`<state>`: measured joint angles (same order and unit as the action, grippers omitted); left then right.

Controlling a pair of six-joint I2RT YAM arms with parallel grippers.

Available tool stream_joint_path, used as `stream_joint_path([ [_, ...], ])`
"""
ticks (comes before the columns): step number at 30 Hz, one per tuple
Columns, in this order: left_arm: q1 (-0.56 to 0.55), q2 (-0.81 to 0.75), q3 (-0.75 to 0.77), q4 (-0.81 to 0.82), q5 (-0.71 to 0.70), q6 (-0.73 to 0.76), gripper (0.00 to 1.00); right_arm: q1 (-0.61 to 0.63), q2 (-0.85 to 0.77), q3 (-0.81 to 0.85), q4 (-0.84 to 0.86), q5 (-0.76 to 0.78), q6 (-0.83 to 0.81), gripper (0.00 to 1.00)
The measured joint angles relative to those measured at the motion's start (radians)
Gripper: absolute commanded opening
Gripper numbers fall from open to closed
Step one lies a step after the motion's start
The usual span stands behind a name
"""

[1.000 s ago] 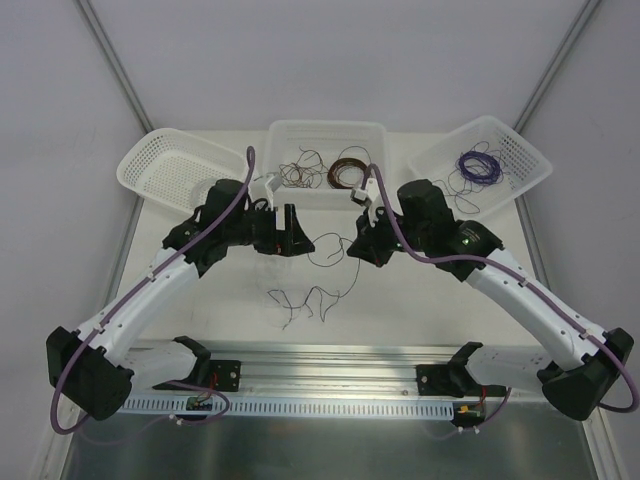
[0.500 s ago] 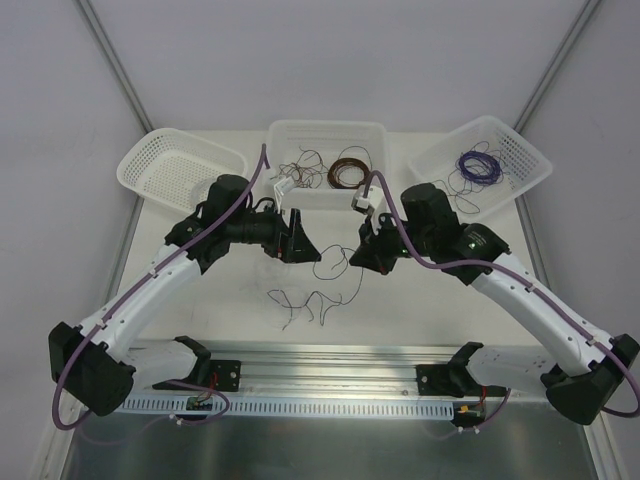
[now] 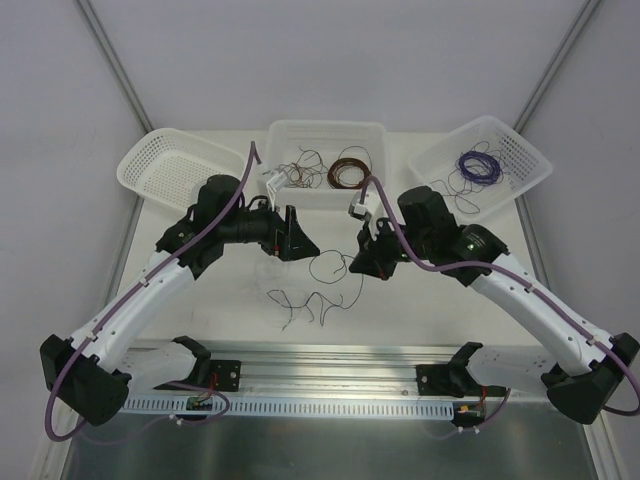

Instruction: Untangle the cables

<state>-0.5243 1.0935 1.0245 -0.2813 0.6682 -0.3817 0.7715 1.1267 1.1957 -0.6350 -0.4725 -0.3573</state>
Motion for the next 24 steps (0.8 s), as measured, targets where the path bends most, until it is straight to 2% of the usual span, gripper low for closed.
stream_joint_path([
  [6, -0.003, -0.007, 0.000, 0.015, 0.018, -0.002, 0.78, 0.014, 0.005, 0.000, -0.001, -0.005, 0.000, 0.01],
  [10, -0.052, -0.004, -0.001, 0.018, 0.031, -0.003, 0.71, 0.025, 0.014, 0.000, 0.003, -0.007, 0.001, 0.01],
  [11, -0.068, 0.001, -0.001, 0.020, 0.031, -0.002, 0.62, 0.026, 0.016, 0.000, 0.003, -0.007, 0.001, 0.01],
  [13, -0.093, 0.015, -0.001, 0.023, 0.031, -0.002, 0.53, 0.031, 0.017, 0.000, 0.003, -0.007, 0.001, 0.01],
  [16, -0.110, 0.037, -0.001, 0.023, 0.028, 0.003, 0.29, 0.035, 0.018, 0.000, 0.003, -0.007, 0.001, 0.01],
  [17, -0.111, 0.041, -0.001, 0.023, 0.026, 0.002, 0.15, 0.036, 0.018, 0.000, 0.003, -0.006, 0.001, 0.01],
  [18, -0.111, 0.043, -0.001, 0.023, 0.022, 0.001, 0.06, 0.036, 0.018, 0.000, 0.003, -0.006, 0.001, 0.01],
  [19, -0.111, 0.043, -0.002, 0.023, 0.015, 0.002, 0.00, 0.036, 0.018, 0.000, 0.003, -0.005, 0.002, 0.01],
  [24, -0.111, 0.038, -0.012, 0.031, -0.083, 0.003, 0.00, 0.036, -0.007, -0.017, -0.001, 0.026, 0.001, 0.01],
])
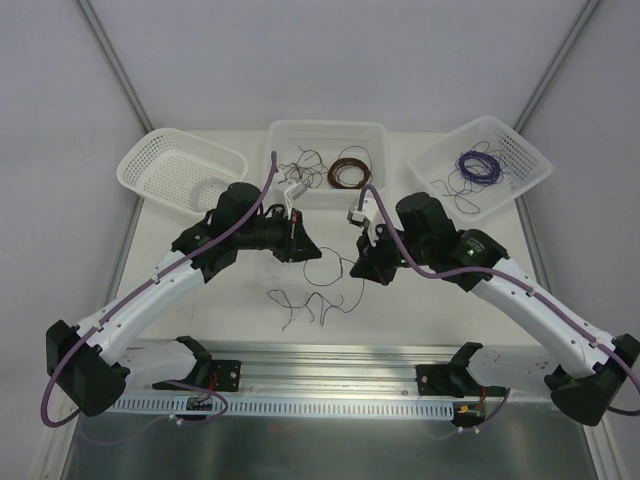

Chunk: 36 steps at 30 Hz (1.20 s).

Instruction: Untangle the cables

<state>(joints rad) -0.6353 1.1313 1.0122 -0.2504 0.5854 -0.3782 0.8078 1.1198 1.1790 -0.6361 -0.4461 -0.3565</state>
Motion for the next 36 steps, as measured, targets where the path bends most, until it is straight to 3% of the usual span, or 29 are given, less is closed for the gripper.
stream_joint_path([
  [10, 0.108, -0.090, -0.119, 0.005, -0.364, -0.163, 0.00, -0.076, -0.134, -0.052, -0.061, 0.094, 0.000, 0.01],
  [18, 0.146, -0.105, -0.170, 0.009, -0.426, -0.264, 0.51, -0.166, -0.151, 0.001, -0.093, 0.142, 0.008, 0.01],
  [21, 0.146, -0.105, -0.191, 0.009, -0.415, -0.259, 0.64, -0.169, -0.118, 0.107, -0.109, 0.196, 0.015, 0.01],
  [29, 0.146, -0.065, -0.284, 0.018, -0.375, -0.259, 0.65, -0.175, -0.043, 0.400, -0.104, 0.308, 0.051, 0.01],
  [36, 0.127, 0.029, -0.320, 0.066, -0.346, -0.267, 0.66, -0.175, -0.024, 0.429, -0.087, 0.306, 0.086, 0.01],
])
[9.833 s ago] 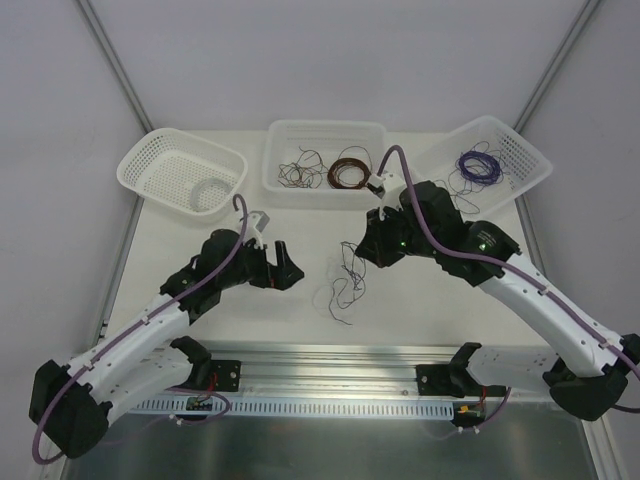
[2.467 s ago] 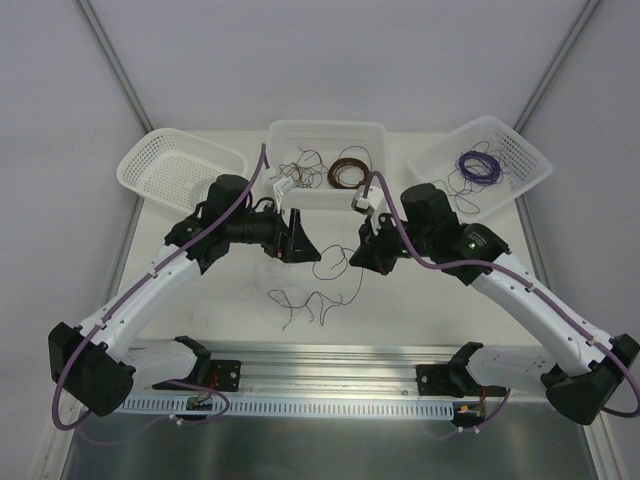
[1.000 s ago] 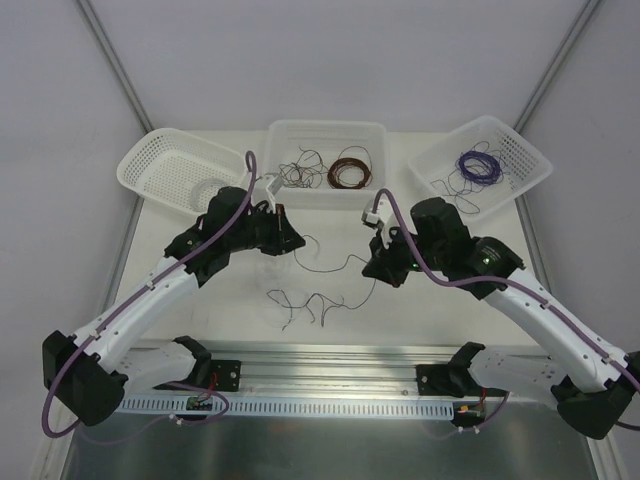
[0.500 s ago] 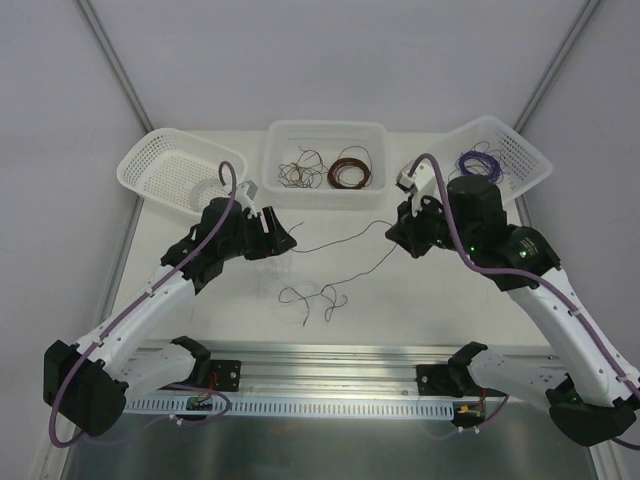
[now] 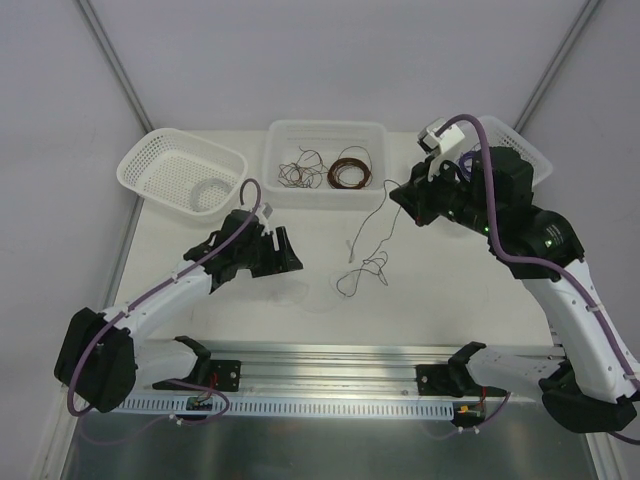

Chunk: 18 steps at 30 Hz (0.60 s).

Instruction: Untangle the cables

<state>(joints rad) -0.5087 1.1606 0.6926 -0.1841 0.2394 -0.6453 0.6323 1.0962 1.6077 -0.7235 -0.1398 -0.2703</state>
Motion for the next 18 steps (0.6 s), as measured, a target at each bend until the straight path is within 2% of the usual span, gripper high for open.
stream_joint_path([
  [5, -0.024, 0.007, 0.000, 0.048, 0.013, 0.004, 0.68, 0.000, 0.011, -0.022, 0.000, 0.010, 0.014, 0.01],
  [9, -0.118, 0.018, -0.001, 0.119, 0.011, 0.048, 0.70, 0.000, 0.011, -0.028, 0.001, 0.021, 0.033, 0.01],
  [13, -0.237, 0.056, -0.022, 0.256, -0.005, 0.103, 0.70, 0.000, 0.011, -0.028, 0.006, 0.031, 0.067, 0.01],
  [18, -0.297, 0.163, -0.066, 0.431, -0.042, 0.126, 0.68, 0.000, 0.007, -0.039, 0.026, 0.035, 0.113, 0.01],
])
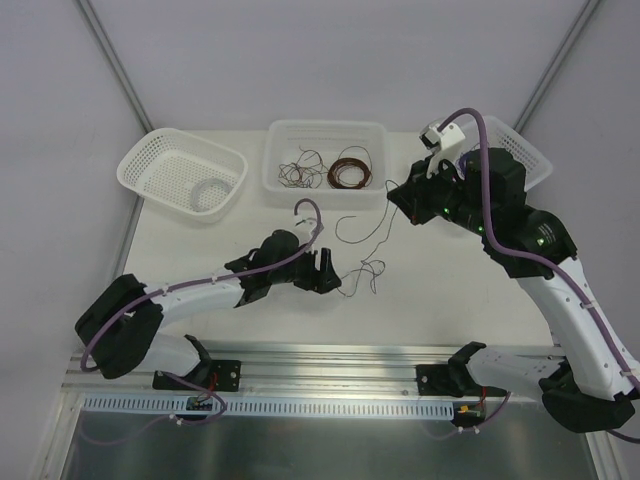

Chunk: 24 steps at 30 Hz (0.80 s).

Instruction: Untangle the cables

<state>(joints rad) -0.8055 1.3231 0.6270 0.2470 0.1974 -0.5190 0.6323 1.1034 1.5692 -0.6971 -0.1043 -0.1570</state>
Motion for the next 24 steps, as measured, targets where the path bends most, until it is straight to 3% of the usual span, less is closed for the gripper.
stream_joint_path([
  [11, -0.135, 0.292, 0.080, 0.225, -0.053, 0.026, 0.54, 0.000, -0.022, -0.029, 0.012, 0.003, 0.056, 0.01],
  [24, -0.175, 0.454, 0.169, 0.252, -0.210, 0.003, 0.20, 0.000, -0.045, -0.039, 0.019, -0.001, 0.089, 0.01],
])
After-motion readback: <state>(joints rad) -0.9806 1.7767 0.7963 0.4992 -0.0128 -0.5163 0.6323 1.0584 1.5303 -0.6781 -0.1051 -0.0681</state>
